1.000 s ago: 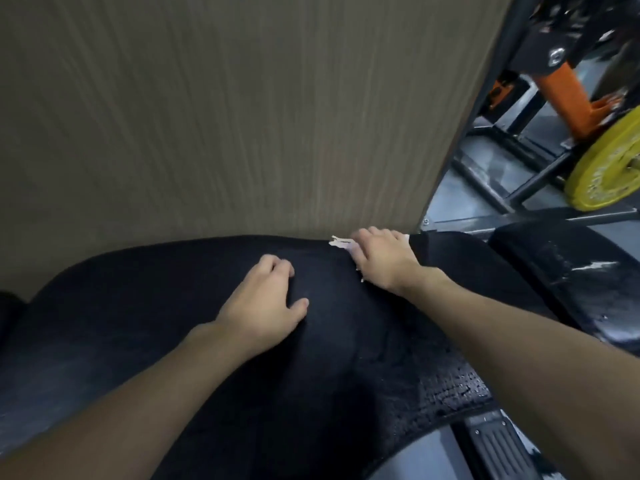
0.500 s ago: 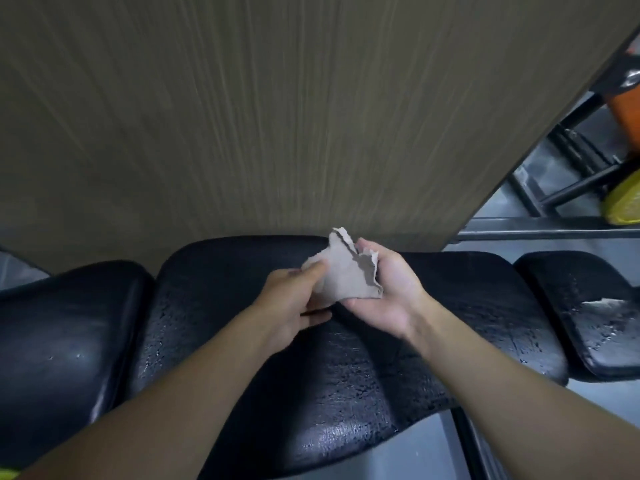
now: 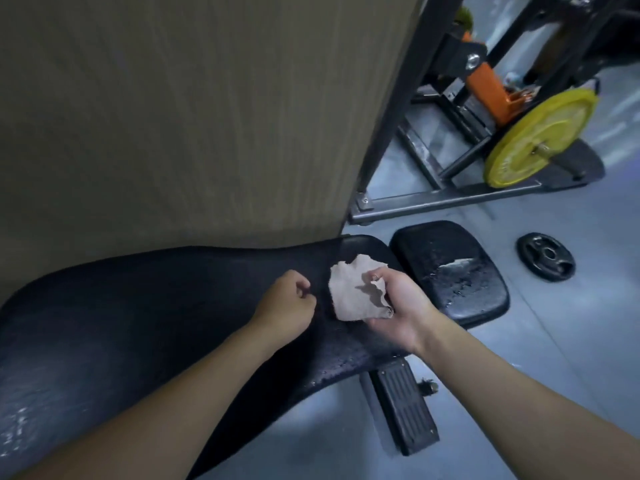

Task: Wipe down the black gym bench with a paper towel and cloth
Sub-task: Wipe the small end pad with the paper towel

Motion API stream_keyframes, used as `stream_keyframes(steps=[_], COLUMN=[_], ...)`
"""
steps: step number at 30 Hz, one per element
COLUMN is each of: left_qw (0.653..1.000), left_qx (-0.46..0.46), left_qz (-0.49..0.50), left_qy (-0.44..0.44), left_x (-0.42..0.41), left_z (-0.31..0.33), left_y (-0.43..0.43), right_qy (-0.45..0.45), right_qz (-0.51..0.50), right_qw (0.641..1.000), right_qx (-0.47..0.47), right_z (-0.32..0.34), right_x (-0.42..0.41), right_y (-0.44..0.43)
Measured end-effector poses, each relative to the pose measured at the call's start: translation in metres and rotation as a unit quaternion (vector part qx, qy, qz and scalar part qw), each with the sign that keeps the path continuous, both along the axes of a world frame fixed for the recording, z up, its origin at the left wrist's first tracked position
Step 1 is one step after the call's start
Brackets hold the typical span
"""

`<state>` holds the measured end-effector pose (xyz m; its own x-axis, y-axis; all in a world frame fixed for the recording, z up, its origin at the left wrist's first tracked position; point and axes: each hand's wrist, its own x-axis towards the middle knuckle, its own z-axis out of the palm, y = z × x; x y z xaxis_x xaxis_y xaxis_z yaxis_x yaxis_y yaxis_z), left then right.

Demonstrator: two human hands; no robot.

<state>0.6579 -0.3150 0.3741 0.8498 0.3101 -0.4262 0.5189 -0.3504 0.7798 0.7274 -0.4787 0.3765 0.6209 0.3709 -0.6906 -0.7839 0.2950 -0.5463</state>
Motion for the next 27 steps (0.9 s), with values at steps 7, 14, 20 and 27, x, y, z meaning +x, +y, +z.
stream_keyframes(steps=[7, 14, 20, 27], left_qw=[0.987, 0.956, 0.911, 0.858], left_qx=[0.082, 0.237, 0.359, 0.449], left_qz=[-0.139, -0.172, -0.189, -0.228], left_qy=[0.001, -0.003, -0.068, -0.101], left_x=[0.050, 0.087, 0.109, 0.116], left_z=[-0.027, -0.054, -0.082, -0.123], left_y=[-0.134, -0.201, -0.203, -0.201], right_qy=[-0.332, -0.534, -0.596, -0.614], right_qz=[-0.009, 0.446, 0.397, 0.337], right_qw=[0.871, 0.434, 0.394, 0.367], right_qx=[-0.361, -0.572, -0.577, -0.612], right_z=[-0.025, -0.106, -0.125, -0.135], right_x=[0.053, 0.067, 0.078, 0.102], right_y=[-0.148, -0.204, -0.209, -0.246])
